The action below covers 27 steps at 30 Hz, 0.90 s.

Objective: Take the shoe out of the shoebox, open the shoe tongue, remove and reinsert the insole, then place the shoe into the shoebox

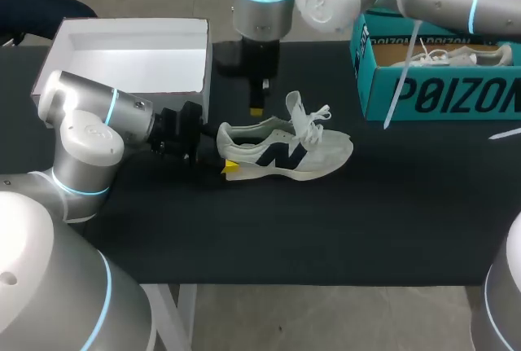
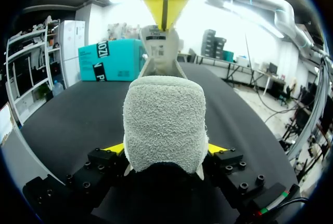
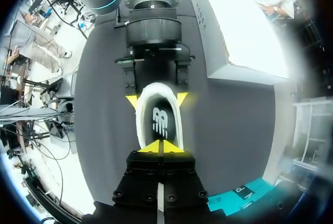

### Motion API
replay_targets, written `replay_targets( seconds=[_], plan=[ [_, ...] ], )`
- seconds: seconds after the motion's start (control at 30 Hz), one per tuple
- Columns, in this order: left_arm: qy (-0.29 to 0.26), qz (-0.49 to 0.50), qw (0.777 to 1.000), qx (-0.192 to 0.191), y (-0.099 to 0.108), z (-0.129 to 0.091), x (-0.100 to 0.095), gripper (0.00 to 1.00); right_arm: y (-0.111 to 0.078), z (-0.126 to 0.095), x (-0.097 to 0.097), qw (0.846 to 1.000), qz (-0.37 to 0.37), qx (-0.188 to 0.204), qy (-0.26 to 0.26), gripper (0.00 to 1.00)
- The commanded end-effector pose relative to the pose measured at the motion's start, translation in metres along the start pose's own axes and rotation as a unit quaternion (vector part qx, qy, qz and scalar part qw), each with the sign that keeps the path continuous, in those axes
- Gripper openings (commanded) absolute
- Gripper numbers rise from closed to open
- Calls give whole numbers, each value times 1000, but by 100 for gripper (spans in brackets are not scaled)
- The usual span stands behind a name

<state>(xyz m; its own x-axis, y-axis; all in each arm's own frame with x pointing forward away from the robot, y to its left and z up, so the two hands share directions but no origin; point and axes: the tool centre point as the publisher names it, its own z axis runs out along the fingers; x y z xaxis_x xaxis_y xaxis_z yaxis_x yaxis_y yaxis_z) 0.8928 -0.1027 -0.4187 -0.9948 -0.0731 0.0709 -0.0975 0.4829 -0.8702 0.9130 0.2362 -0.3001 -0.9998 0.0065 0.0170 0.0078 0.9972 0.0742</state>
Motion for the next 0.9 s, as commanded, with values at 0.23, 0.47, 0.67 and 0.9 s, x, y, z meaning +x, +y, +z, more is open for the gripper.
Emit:
replay_targets(
  seconds=[0.23, 0.47, 0.67, 0.9],
  plan=[
    [0, 0, 1000, -1, 0, 1, 0, 0, -2, 27, 10, 999, -26, 2, -25, 0],
    [0, 0, 1000, -1, 0, 1, 0, 0, -11, 39, 5, 998, -28, 44, -25, 0],
    [0, 0, 1000, -1, 0, 1, 0, 0, -20, 44, -2, 998, -23, 60, -19, 0],
    [0, 0, 1000, -1, 0, 1, 0, 0, -25, 56, -10, 998, -17, 60, -5, 0]
  ],
)
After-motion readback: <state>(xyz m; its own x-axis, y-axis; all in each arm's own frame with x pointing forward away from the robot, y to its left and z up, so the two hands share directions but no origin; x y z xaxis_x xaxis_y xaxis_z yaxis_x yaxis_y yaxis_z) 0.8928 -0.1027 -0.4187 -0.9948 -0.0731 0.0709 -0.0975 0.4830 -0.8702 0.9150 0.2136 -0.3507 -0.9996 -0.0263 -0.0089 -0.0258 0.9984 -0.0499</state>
